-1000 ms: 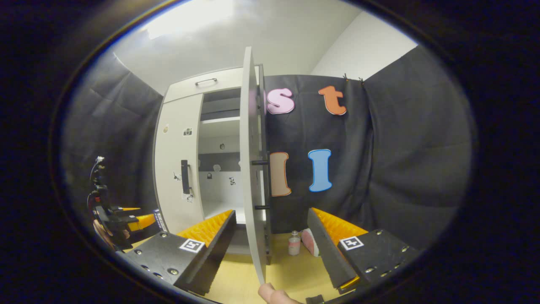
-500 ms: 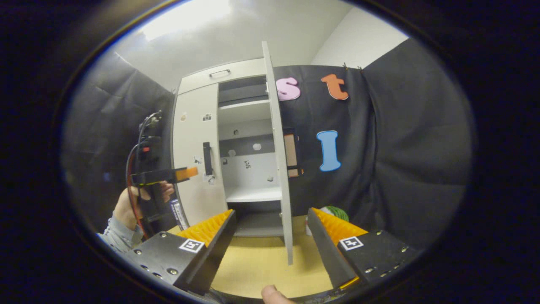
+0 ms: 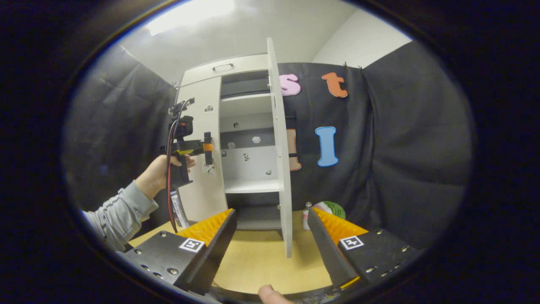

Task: Open the right door of the double-door shoe cabinet with the right hand, and open the left door with the left hand.

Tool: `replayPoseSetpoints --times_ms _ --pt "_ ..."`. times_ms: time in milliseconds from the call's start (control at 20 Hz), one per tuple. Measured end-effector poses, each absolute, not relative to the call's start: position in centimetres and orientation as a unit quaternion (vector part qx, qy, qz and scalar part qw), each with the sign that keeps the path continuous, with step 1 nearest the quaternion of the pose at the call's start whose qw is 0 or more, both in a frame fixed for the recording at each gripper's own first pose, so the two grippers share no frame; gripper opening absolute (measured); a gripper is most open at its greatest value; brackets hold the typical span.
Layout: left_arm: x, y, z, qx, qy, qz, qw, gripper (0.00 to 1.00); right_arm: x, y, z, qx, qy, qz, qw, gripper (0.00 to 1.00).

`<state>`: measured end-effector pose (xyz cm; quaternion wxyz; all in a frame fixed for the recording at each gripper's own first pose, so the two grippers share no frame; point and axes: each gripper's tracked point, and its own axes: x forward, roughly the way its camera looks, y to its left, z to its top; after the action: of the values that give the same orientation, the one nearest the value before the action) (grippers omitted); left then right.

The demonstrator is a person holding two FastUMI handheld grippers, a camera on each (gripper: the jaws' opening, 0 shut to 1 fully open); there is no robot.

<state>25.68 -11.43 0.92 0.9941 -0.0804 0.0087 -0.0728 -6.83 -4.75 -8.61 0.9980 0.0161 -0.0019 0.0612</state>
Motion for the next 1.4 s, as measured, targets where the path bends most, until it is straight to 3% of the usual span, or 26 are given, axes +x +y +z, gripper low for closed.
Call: replayPoseSetpoints --times_ms 150,350,450,500,1000,1400 --pt "26.2 -11.2 1.0 -0.077 0.009 -0.049 0.996 0.88 -7.2 -3.2 -9.0 0.02 0.003 0.087 0.996 1.0" --pt "26.3 -12.3 0.8 -0.045 0.022 -0.069 0.996 0.81 -7.6 -2.2 -9.0 0.008 0.0 0.098 0.995 1.0" --pt "26.6 -13.5 0.5 -0.049 0.03 -0.099 0.993 0.61 -8.1 -1.6 -9.2 0.006 0.0 0.101 0.995 0.98" --pt "25.9 -13.3 1.0 -0.056 0.03 -0.095 0.993 0.31 -8.3 -1.2 -9.2 0.007 0.0 0.102 0.995 1.0" --pt "25.1 -13.1 0.4 -0.029 0.031 -0.1 0.994 0.27 -10.4 -2.0 -8.5 0.015 -0.001 0.073 0.997 1.0" --pt "21.0 -11.8 0.7 -0.022 0.028 -0.121 0.992 0.27 -11.3 -1.7 -8.3 0.013 0.001 0.048 0.999 1.0"
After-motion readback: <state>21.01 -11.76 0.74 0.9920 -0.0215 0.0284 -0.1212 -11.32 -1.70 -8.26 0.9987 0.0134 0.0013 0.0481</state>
